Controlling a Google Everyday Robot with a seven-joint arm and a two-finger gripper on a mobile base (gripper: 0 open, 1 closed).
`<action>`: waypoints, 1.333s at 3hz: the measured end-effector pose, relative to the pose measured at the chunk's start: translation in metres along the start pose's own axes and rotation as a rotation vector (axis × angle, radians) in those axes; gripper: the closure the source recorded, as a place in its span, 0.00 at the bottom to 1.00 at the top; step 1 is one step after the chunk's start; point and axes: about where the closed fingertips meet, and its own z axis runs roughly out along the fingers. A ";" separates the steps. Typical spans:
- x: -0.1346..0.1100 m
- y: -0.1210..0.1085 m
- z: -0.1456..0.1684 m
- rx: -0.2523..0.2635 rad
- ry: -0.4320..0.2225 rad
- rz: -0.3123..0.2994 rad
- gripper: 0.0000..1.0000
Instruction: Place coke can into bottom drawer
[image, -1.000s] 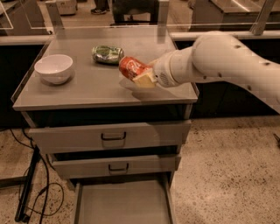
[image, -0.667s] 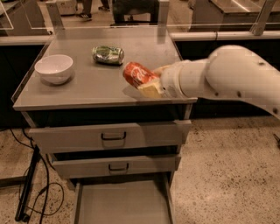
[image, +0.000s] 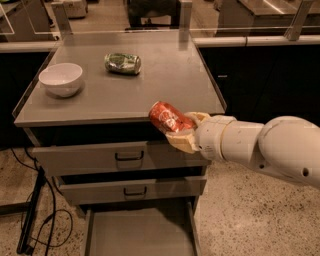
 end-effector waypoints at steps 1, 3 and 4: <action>0.000 0.003 0.011 -0.026 0.019 -0.028 1.00; 0.102 0.065 0.044 -0.181 0.155 -0.020 1.00; 0.188 0.100 0.057 -0.236 0.215 0.021 1.00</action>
Offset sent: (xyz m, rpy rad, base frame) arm -0.0298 0.0328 -0.1153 -0.1414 0.1662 0.1725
